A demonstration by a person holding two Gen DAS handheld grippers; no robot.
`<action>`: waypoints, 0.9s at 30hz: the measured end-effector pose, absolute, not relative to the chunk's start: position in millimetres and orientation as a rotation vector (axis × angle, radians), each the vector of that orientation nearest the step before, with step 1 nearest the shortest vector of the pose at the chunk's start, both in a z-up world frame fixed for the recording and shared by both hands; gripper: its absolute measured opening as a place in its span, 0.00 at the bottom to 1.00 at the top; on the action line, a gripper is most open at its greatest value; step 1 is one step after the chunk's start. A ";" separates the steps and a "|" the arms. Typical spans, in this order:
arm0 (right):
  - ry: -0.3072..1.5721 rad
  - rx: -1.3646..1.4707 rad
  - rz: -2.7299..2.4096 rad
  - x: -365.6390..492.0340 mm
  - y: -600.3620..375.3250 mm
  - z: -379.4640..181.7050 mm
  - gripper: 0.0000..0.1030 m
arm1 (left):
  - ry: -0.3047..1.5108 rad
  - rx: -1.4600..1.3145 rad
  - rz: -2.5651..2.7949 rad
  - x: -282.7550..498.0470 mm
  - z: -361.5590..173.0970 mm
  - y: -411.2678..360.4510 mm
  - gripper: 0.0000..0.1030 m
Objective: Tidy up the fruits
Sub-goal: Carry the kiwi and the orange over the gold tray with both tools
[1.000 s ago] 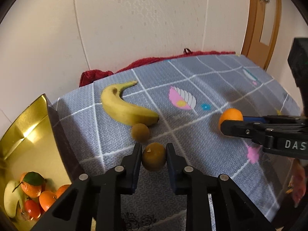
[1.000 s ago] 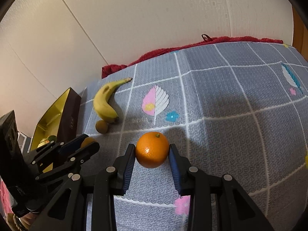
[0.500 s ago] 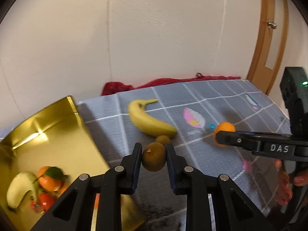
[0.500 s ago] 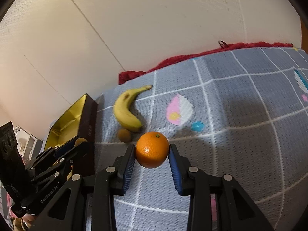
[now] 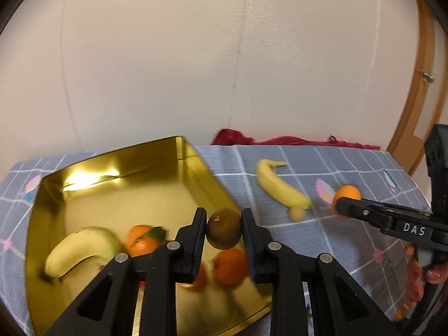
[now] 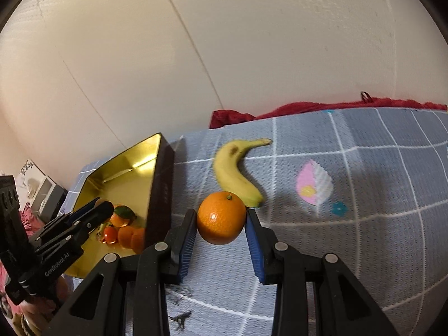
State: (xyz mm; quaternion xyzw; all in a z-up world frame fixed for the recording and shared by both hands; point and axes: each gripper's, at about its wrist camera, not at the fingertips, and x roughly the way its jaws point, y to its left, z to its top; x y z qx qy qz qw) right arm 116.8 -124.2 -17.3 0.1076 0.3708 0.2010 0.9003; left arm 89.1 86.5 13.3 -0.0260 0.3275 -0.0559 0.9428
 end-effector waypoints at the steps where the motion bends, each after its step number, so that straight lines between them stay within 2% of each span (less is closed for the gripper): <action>1: 0.763 0.217 0.419 116.6 -120.9 -15.9 0.34 | 0.664 -0.060 -0.102 86.7 13.7 91.8 0.25; 27: 0.735 0.115 0.638 110.0 -12.3 -4.4 0.34 | 0.726 -0.113 0.121 49.5 -4.8 191.2 0.25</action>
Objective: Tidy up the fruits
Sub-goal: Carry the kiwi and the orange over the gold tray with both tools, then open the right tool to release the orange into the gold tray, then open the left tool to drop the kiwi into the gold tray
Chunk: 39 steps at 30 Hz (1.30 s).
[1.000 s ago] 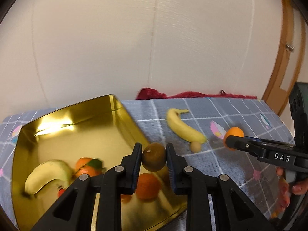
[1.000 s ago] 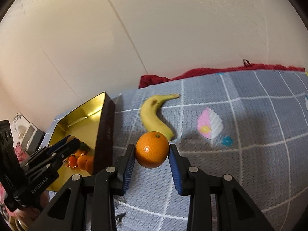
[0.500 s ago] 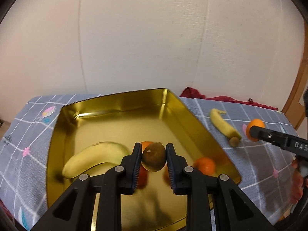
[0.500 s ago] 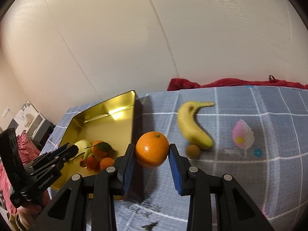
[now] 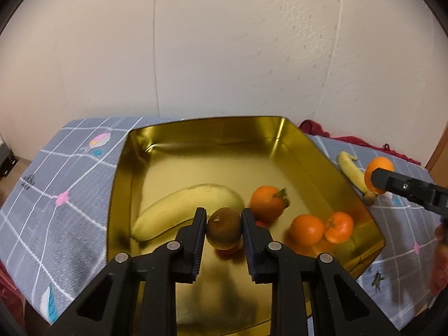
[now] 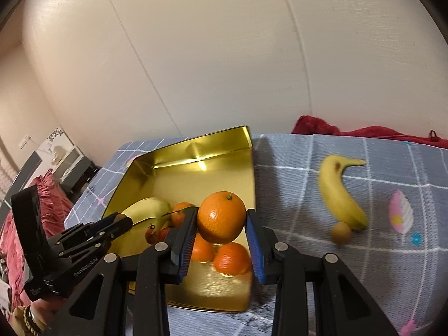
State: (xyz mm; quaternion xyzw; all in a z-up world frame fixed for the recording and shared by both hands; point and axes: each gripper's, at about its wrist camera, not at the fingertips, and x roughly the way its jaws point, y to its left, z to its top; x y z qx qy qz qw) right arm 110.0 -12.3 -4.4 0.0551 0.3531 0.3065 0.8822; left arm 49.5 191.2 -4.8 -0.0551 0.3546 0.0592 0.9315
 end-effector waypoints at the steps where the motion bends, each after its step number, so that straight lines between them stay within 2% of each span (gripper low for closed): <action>1: 0.740 0.115 0.645 110.7 -9.1 -5.2 0.34 | 0.728 -0.112 0.124 48.7 -5.8 193.4 0.25; 23: 0.879 0.027 0.591 149.2 32.1 -43.6 0.35 | 0.864 -0.069 0.094 51.6 -35.9 192.9 0.25; 30: 0.858 0.016 0.577 154.5 38.8 -43.4 0.35 | 0.878 -0.054 0.105 52.4 -39.9 195.2 0.25; 35: 0.769 0.016 0.562 154.4 34.5 -30.0 0.35 | 0.885 -0.052 0.105 53.0 -42.6 198.1 0.25; 39: 0.745 0.132 0.559 157.8 12.9 -20.9 0.36 | 0.887 -0.058 0.096 55.5 -43.2 196.9 0.25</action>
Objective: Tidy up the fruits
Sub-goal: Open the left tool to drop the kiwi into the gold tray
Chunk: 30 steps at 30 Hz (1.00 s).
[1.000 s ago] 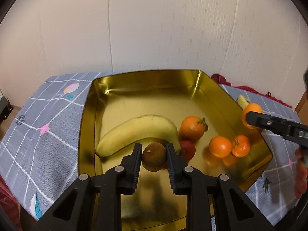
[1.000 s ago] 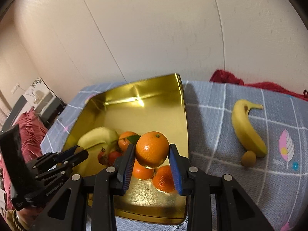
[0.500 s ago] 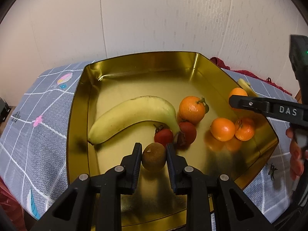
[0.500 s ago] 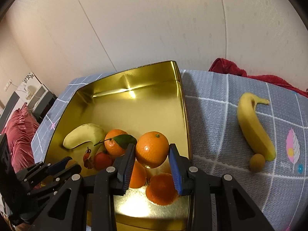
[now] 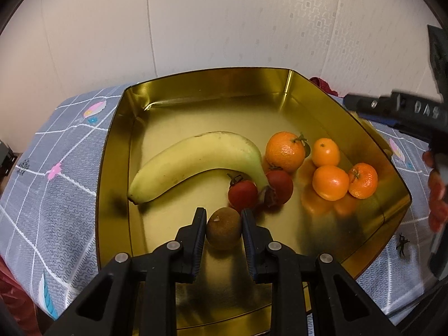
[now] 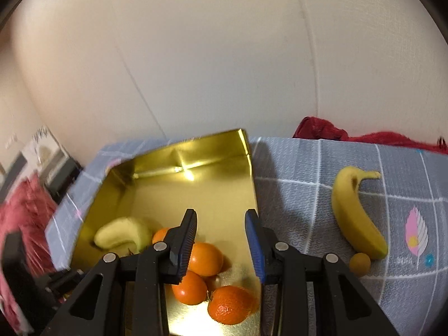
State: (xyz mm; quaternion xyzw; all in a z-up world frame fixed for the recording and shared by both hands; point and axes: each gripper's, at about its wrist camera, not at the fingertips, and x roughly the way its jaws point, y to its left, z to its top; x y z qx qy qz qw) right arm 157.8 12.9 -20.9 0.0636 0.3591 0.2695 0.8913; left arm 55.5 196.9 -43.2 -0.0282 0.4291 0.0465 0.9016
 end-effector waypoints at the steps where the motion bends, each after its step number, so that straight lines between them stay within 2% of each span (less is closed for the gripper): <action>1: 0.746 0.150 0.556 158.4 8.4 -20.2 0.36 | 0.889 -0.053 0.096 55.8 -43.7 196.2 0.25; 16: 0.754 0.224 0.514 160.4 -22.9 -17.2 0.36 | 0.846 -0.077 0.144 54.7 -36.5 207.0 0.25; 18: 0.754 0.230 0.510 160.1 -24.6 -16.9 0.36 | 0.838 -0.099 0.157 54.2 -34.9 211.6 0.28; 21: 0.752 0.240 0.501 160.9 -30.7 -15.5 0.36 | 0.809 -0.153 0.191 52.5 -28.9 220.1 0.49; 23: 0.751 0.242 0.491 161.8 -36.8 -14.5 0.36 | 0.775 -0.215 0.207 49.7 -23.3 226.3 0.83; 25: 0.753 0.247 0.480 163.0 -46.2 -13.0 0.36 | 0.748 -0.311 0.193 48.3 -19.4 232.3 0.90; 30: 0.729 0.261 0.406 162.4 -80.9 -9.3 0.37 | 0.745 -0.423 0.134 53.9 -17.1 230.1 0.94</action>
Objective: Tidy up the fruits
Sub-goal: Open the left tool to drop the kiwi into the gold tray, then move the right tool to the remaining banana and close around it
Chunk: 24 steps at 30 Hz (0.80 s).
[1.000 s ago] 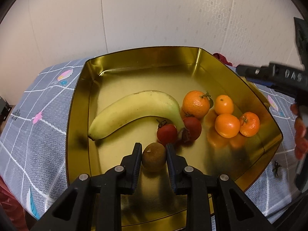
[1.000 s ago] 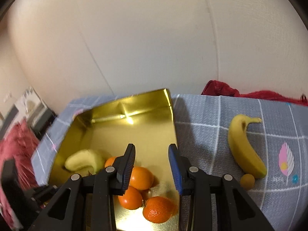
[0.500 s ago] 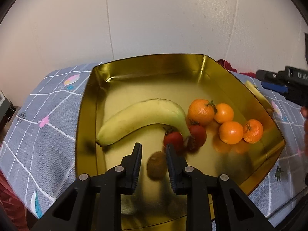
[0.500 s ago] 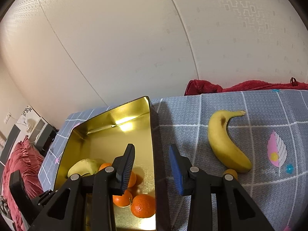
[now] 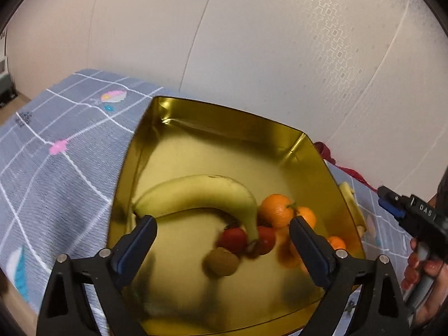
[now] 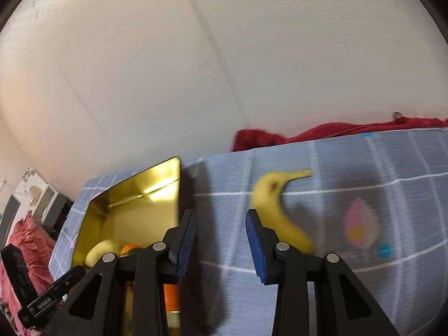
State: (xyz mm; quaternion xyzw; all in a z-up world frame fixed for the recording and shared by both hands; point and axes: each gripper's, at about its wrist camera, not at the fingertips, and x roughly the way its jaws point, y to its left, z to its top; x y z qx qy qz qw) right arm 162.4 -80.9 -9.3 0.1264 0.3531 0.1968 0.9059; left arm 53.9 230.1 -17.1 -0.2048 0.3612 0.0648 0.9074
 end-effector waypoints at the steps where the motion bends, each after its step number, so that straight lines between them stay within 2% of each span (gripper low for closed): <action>1: 0.731 0.275 0.389 163.0 -90.6 -9.9 0.37 | 0.742 -0.418 0.125 55.4 -16.0 226.1 0.94; 13: 0.800 0.304 0.286 171.0 -154.3 -27.4 0.39 | 0.648 -0.239 0.027 63.6 5.8 155.6 0.98; 24: 0.826 0.195 0.326 167.1 -141.0 -38.0 0.41 | 0.633 -0.153 -0.080 76.8 5.9 82.0 0.99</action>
